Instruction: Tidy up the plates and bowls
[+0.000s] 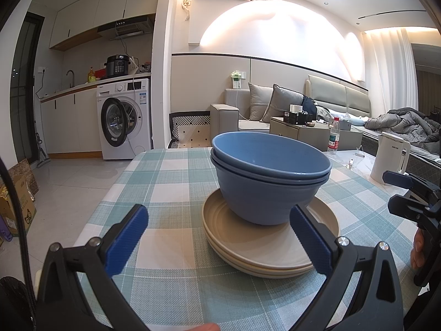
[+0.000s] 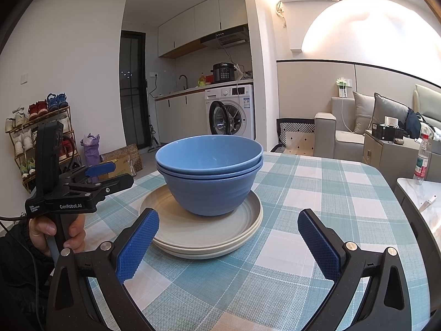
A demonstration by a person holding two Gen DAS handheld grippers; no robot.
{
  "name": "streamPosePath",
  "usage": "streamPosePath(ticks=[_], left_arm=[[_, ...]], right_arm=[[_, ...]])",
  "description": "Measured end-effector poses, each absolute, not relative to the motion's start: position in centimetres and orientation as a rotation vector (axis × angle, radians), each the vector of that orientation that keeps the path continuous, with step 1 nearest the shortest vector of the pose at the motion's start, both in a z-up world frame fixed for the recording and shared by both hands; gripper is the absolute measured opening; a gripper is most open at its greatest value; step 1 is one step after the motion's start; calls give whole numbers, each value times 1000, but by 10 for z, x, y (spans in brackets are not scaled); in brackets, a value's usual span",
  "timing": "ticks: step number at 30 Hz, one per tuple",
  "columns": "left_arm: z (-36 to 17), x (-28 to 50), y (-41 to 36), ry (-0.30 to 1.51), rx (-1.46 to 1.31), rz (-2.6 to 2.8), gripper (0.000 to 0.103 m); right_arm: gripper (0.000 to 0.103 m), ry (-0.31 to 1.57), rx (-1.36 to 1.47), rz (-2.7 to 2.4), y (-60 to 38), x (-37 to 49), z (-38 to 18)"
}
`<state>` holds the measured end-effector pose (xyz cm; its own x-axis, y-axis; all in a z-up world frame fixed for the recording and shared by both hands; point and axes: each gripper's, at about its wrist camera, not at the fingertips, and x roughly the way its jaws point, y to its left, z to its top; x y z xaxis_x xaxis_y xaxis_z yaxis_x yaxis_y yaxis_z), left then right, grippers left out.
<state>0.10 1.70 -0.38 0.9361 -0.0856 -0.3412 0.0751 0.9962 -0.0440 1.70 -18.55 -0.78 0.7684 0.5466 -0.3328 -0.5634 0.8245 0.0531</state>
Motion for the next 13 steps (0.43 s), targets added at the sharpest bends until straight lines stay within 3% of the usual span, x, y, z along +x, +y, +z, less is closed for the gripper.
streamPosePath(ticks=[13], left_arm=[[-3,1,17,350,-30,-82,103]], right_arm=[[103,347,-50,602,-186,17,-7]])
